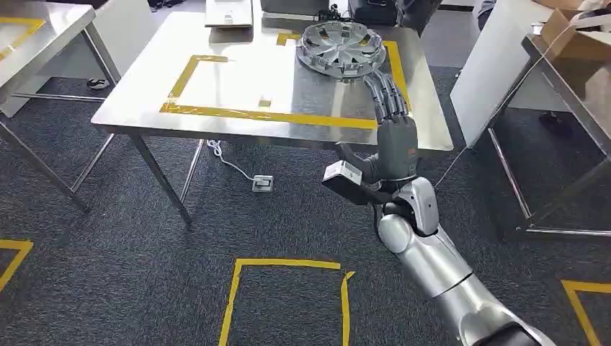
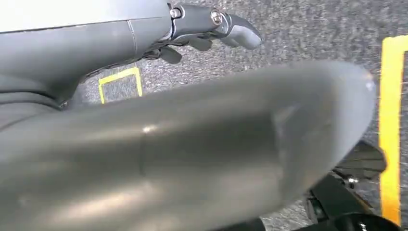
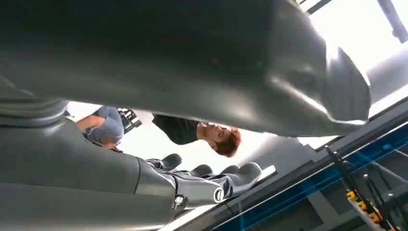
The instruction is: Take the parts from the cabinet and place them on the table.
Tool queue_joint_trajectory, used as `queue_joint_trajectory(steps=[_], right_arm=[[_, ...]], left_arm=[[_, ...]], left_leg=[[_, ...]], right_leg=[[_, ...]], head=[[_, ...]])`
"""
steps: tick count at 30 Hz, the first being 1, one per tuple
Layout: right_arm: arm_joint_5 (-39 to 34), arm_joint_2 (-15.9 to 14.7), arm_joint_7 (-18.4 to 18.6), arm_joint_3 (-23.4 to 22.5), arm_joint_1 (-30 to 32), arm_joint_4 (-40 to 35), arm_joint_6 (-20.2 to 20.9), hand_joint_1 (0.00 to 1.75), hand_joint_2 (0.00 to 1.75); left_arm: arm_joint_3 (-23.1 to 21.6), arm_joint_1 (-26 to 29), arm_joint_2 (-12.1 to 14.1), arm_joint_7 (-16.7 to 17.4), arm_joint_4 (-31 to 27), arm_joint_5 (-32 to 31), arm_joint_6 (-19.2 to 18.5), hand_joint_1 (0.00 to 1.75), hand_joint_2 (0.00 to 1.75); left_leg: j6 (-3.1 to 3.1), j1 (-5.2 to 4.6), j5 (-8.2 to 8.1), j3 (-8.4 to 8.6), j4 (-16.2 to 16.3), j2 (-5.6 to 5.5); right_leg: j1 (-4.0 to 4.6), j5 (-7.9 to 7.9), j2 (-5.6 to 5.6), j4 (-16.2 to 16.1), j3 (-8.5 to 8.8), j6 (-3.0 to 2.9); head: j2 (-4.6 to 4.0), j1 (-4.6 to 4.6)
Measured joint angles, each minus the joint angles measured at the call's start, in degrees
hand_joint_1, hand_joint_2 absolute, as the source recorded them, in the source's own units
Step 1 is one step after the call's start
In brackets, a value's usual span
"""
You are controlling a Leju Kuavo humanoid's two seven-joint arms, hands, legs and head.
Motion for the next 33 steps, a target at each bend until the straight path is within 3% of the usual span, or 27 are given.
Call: queue_joint_trajectory(steps=[1,3,4,5,6,7,8,10,11,12,13,15,16,17,18,19,20,21,22,23,26,27,28,30,31,32,33], right_arm=[[0.4,0.3,0.3,0.0,-0.1,0.2,0.2,0.0,0.0],[1.0,0.7,0.9,0.1,-0.1,0.5,0.4,0.0,0.0],[1.3,0.9,1.0,0.1,-0.1,0.6,0.4,0.0,0.0],[1.6,1.0,1.0,0.1,-0.2,0.6,0.4,0.0,0.0],[1.9,1.2,1.0,0.1,-0.3,0.6,0.4,0.0,0.0],[1.9,1.4,1.1,0.1,-0.4,0.6,0.5,0.0,0.0],[1.9,1.5,1.2,0.1,-0.4,0.5,0.5,0.0,0.0],[2.0,1.6,1.4,0.1,-0.5,0.5,0.5,0.0,0.0],[1.9,1.6,1.4,0.1,-0.4,0.6,0.5,0.0,0.0],[2.0,1.7,1.5,0.1,-0.5,0.6,0.5,0.0,0.0],[2.1,2.0,1.6,0.1,-0.5,0.7,0.4,0.0,0.0],[2.8,2.2,1.8,0.1,-0.3,0.7,0.5,0.0,0.0],[3.4,2.3,2.0,0.1,-0.1,0.7,0.5,0.0,0.0],[4.1,2.4,2.2,0.0,0.3,0.6,0.7,0.0,0.0],[4.6,2.4,2.4,0.0,0.8,0.4,0.9,0.0,0.0],[5.0,2.4,2.7,-0.1,1.4,0.2,0.9,0.0,0.0],[5.4,2.4,2.9,-0.2,1.8,-0.1,1.0,0.0,0.0],[5.8,2.4,3.0,-0.4,2.1,-0.5,1.0,0.0,0.0],[6.2,2.3,3.1,-0.9,2.6,-1.3,1.1,0.0,0.0],[6.4,2.4,3.2,-1.3,3.0,-1.7,1.2,0.0,0.0],[6.9,2.4,4.2,-1.8,4.8,-1.8,2.4,0.0,0.0],[6.2,2.4,4.4,-2.3,5.6,-1.8,3.4,0.0,0.0],[5.2,2.4,4.5,-2.7,6.2,-1.7,5.0,0.0,0.0],[-0.9,2.4,4.0,-4.1,7.0,-0.9,11.7,0.0,0.0],[-4.0,2.4,3.5,-4.8,7.5,0.3,15.0,0.0,0.0],[-6.3,2.5,2.9,-5.4,8.3,2.2,17.4,0.0,0.0],[-7.8,2.5,2.4,-5.9,9.1,4.3,18.4,0.0,0.0]], left_arm=[[0.0,0.0,0.0,0.2,0.0,0.0,0.0,0.0,0.0],[0.0,0.0,-0.1,0.4,0.0,0.0,0.1,0.0,0.0],[0.0,0.0,-0.2,0.5,0.0,0.0,0.2,0.0,0.0],[0.0,0.0,-0.3,0.5,0.0,0.0,0.2,0.0,0.0],[0.0,-0.1,-0.6,0.6,0.0,0.0,0.3,0.0,0.0],[0.0,-0.1,-0.7,0.7,0.0,0.0,0.3,0.0,0.0],[0.0,-0.1,-0.7,0.7,0.0,0.0,0.3,0.0,0.0],[0.0,-0.2,-0.8,0.7,0.0,0.0,0.3,0.0,0.0],[0.0,-0.1,-0.8,0.8,0.0,0.0,0.3,0.0,0.0],[0.1,0.0,-0.7,0.8,0.0,0.0,0.4,0.0,0.0],[0.1,0.0,-0.7,0.9,0.0,0.0,0.4,0.0,0.0],[0.1,-0.1,-0.7,1.0,0.0,-0.1,0.4,0.0,0.0],[0.1,-0.1,-0.7,1.2,0.0,-0.3,0.3,0.0,0.0],[0.1,-0.1,-0.7,1.3,0.0,-0.4,0.3,0.0,0.0],[0.1,-0.1,-0.7,1.4,0.0,-0.4,0.3,0.0,0.0],[0.1,-0.1,-0.7,1.5,0.0,-0.5,0.3,0.0,0.0],[0.1,-0.2,-0.7,1.6,0.0,-0.6,0.3,0.0,0.0],[0.1,-0.4,-0.7,1.7,0.0,-0.7,0.2,0.0,0.0],[0.1,-0.8,-0.9,1.8,0.0,-0.9,0.0,0.0,0.0],[0.0,-1.0,-0.9,1.9,-0.1,-1.0,0.0,0.0,0.0],[0.0,-1.0,-1.0,2.2,0.0,-1.2,0.0,0.0,0.0],[0.0,-1.1,-0.9,2.3,0.0,-1.3,-0.1,0.0,0.0],[0.0,-1.1,-0.9,2.4,-0.1,-1.4,-0.1,0.0,0.0],[0.0,-1.2,-0.9,2.4,-0.1,-1.4,-0.1,0.0,0.0],[0.0,-1.2,-0.9,2.4,-0.1,-1.4,-0.1,0.0,0.0],[0.0,-1.1,-0.9,2.5,-0.1,-1.3,-0.1,0.0,0.0],[0.0,-1.0,-0.9,2.6,-0.1,-1.3,-0.2,0.0,0.0]], left_leg=[[0.03,-0.07,0.71,-0.97,0.0,0.01],[0.02,-0.22,2.06,-2.72,0.1,0.0],[-0.02,-0.29,2.69,-3.5,0.1,-0.01],[-0.13,-0.35,3.3,-4.14,0.2,-0.05],[-0.27,-0.26,3.9,-4.48,0.2,-0.05],[-0.71,-0.49,4.45,-4.78,0.2,-0.08],[-1.14,-0.34,5.06,-4.71,-0.2,0.04],[-1.82,-0.06,6.29,-4.74,-0.8,0.09],[-2.17,-0.25,6.5,-5.1,-0.8,0.04],[-2.55,-0.11,4.73,-5.65,-0.1,-0.24],[-2.78,-0.04,0.92,-6.49,2.5,-0.27],[-3.36,0.26,-5.41,-8.36,10.9,-0.25],[-3.62,0.34,-6.64,-8.98,14.9,-0.25],[-3.85,0.46,-5.84,-8.62,17.0,-0.24],[-4.03,0.61,-3.92,-7.25,16.5,-0.24],[-4.18,0.79,-1.58,-4.79,14.0,-0.24],[-4.39,1.02,-0.44,-1.53,9.9,-0.24],[-4.71,1.32,-2.1,1.84,5.0,-0.32],[-4.49,0.76,-4.62,4.78,0.4,-0.7],[-3.12,0.78,-4.29,3.94,0.8,-0.97],[-1.47,0.64,-3.15,2.65,0.8,-0.74],[-0.91,0.67,-2.55,2.33,0.8,-0.52],[-0.61,0.65,-1.93,1.53,0.8,-0.54],[-0.22,0.38,-0.3,-0.52,0.8,-0.48],[-0.11,0.21,0.44,-1.55,0.8,-0.46],[-0.03,0.08,1.13,-2.44,0.9,-0.47],[0.05,-0.06,1.71,-3.19,0.9,-0.49]], right_leg=[[0.02,-0.37,0.02,3.0,-0.19,-0.07],[0.16,2.92,0.07,2.5,2.58,-0.5],[0.38,4.96,0.08,-0.9,5.58,-0.91],[0.69,5.88,0.11,-5.8,9.34,-1.51],[1.21,3.96,0.1,-11.0,12.81,-2.4],[1.28,2.45,0.02,-15.2,15.0,-2.71],[1.49,2.94,0.02,-14.7,14.52,-2.55],[1.83,3.88,0.17,-15.1,14.09,-3.19],[0.97,5.08,-0.04,-15.9,13.61,-3.48],[1.01,5.87,-0.23,-16.0,13.3,-3.5],[0.86,6.51,-0.16,-16.0,12.27,-3.97],[0.82,7.97,-0.13,-15.9,10.48,-4.01],[0.8,8.7,-0.16,-15.8,9.45,-3.91],[0.73,9.45,-0.22,-15.6,8.37,-3.72],[0.63,10.07,-0.29,-15.5,7.42,-3.51],[0.47,10.68,-0.31,-15.2,6.39,-3.2],[0.27,11.19,-0.31,-14.8,5.45,-2.86],[0.22,11.64,-0.32,-14.3,4.76,-2.39],[0.37,12.03,-0.3,-14.0,3.95,-1.92],[0.57,12.69,-0.37,-14.0,4.02,-1.63],[0.26,14.22,-0.28,-14.5,3.65,-0.98],[0.16,12.45,-0.08,-13.7,3.17,-0.67],[0.17,9.13,-0.08,-11.4,2.36,-0.49],[0.32,1.96,0.02,-2.6,0.01,-0.32],[0.39,0.05,0.04,1.7,-0.73,-0.46],[0.53,0.16,0.09,4.1,-0.49,-0.72],[0.76,1.74,0.13,4.0,0.79,-1.1]], head=[[0.0,0.02],[0.0,0.02],[0.0,0.02],[0.0,0.11],[0.0,0.11],[0.0,0.09],[0.0,0.15],[0.0,0.52],[0.0,0.5],[0.0,0.61],[0.0,0.44],[0.0,0.28],[0.0,0.26],[0.0,0.26],[0.0,0.26],[0.0,0.28],[0.0,0.26],[0.0,0.28],[0.0,0.09],[0.0,0.44],[0.0,0.46],[0.0,0.55],[0.0,0.63],[0.0,0.68],[0.0,0.68],[0.0,0.66],[0.0,0.68]])
